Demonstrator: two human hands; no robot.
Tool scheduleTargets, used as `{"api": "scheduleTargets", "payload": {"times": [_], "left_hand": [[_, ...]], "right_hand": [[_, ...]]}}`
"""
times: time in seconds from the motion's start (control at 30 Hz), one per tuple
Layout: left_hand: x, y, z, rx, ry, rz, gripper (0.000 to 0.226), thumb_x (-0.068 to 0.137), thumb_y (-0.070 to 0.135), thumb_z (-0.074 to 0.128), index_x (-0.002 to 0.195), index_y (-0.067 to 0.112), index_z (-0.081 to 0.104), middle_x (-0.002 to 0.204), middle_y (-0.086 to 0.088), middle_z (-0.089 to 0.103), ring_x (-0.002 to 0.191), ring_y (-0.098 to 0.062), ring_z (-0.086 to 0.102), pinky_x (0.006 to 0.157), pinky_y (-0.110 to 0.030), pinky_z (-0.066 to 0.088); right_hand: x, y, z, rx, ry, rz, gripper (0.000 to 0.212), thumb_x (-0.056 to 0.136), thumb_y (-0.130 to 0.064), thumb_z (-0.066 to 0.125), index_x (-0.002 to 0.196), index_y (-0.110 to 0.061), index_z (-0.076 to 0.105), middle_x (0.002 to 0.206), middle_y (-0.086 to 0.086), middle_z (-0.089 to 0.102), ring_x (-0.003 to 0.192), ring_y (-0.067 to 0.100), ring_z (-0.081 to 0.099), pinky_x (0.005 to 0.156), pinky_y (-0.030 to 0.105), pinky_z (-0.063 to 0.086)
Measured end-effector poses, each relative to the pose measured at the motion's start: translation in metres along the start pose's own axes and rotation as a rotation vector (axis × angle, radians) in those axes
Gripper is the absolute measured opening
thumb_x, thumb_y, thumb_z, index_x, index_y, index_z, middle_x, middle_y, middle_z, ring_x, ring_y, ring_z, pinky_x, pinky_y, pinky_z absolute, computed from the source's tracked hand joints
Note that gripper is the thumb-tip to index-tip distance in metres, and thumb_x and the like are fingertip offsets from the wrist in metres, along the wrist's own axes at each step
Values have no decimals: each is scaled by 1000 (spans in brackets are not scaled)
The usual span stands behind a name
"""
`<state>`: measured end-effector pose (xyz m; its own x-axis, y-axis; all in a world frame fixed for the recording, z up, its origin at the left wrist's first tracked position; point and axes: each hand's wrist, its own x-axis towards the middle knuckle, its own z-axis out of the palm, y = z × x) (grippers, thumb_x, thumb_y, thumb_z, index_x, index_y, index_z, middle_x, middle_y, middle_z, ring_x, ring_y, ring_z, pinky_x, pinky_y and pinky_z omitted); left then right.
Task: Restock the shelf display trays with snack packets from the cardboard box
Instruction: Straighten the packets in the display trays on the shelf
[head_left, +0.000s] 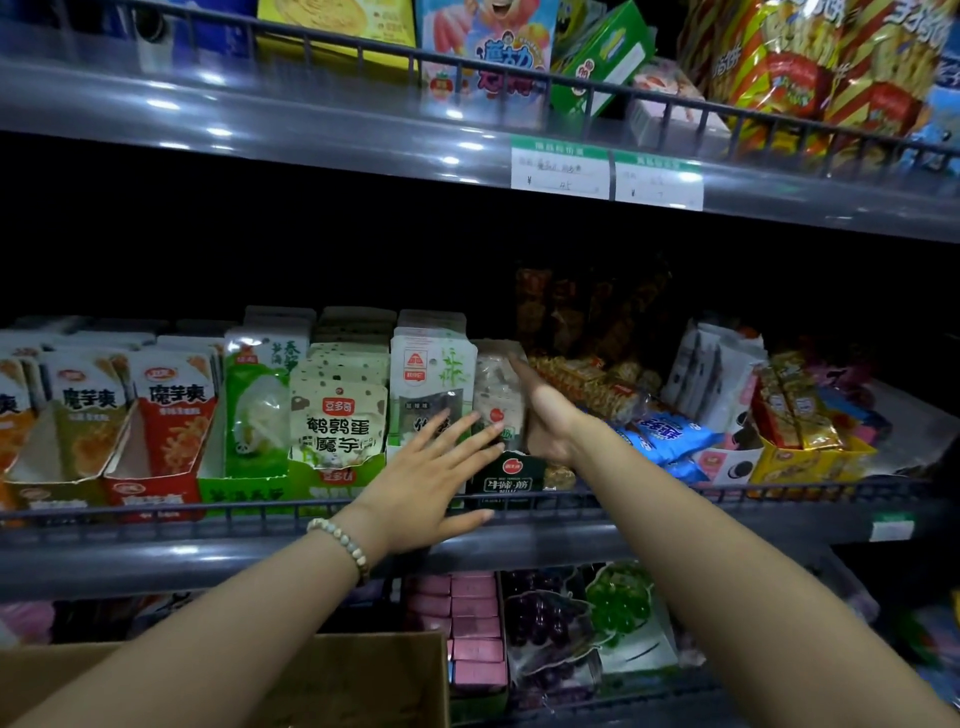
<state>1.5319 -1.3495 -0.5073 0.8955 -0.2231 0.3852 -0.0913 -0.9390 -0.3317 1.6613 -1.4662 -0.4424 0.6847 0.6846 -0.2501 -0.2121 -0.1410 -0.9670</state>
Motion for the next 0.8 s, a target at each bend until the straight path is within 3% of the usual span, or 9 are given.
{"api": "scheduleTargets", "payload": {"times": [0.1,0.2,0.3,0.37,0.43,0.5,0.63,0.7,0.8], "left_hand": [[4,1,1,-29,1,-18,75,90,70,21,150,24,21,158,2,10,145,-19,1,114,-39,-11],[7,2,3,-36,-32,-56,78,89,71,21,151,26,9,158,3,0,146,-17,-7,112,-37,-19],[11,6,-1,-28,-27,-66,76,87,71,28,144,22,36,151,-4,35,142,-24,27,114,-40,-4],[12,7,-2,-10,-20,-59,74,85,70,32,136,19,50,142,-5,49,134,-26,41,113,-41,4],[10,7,-3,13,-11,-33,73,86,68,33,134,17,53,142,-5,48,136,-25,38,113,-41,8],[3,6,-2,19,29,-19,72,88,65,34,138,14,48,146,-5,42,140,-22,27,114,-41,10],[-13,-1,6,40,15,-24,75,90,63,33,147,16,31,153,-4,31,144,-20,15,114,-40,9],[-14,-5,8,58,2,-19,76,89,64,34,149,18,26,153,-2,31,144,-21,17,114,-40,9],[-14,-10,8,66,17,-6,74,89,63,34,149,20,26,153,-2,30,143,-22,20,114,-39,10]], "right_hand": [[-6,-5,-13,-81,-87,52,61,91,-59,41,134,-17,49,132,8,57,123,21,51,111,44,32],[-13,-12,-20,-146,-99,63,42,95,-44,45,126,-16,52,113,3,63,108,17,58,98,36,43],[-15,-10,-13,-233,-61,75,32,98,-23,48,124,-6,55,110,6,64,91,14,61,77,26,49],[-10,-8,-3,-298,-27,66,30,97,-15,47,123,-2,56,116,12,64,98,20,62,83,31,53],[-2,-5,5,-271,15,59,27,98,-10,44,120,1,57,111,14,65,99,22,63,84,31,52],[0,-1,8,-205,45,51,22,98,-7,44,114,1,57,99,9,64,86,17,61,67,22,52],[-4,-1,-3,-513,40,40,57,86,-37,64,133,-7,49,132,8,56,121,23,52,104,39,42],[-7,-8,-7,-797,8,53,67,82,-48,65,136,-11,47,136,6,53,124,23,49,107,39,39],[-6,-11,-5,-892,74,33,61,87,-43,62,134,-8,47,133,8,53,122,25,50,103,34,41]]}}
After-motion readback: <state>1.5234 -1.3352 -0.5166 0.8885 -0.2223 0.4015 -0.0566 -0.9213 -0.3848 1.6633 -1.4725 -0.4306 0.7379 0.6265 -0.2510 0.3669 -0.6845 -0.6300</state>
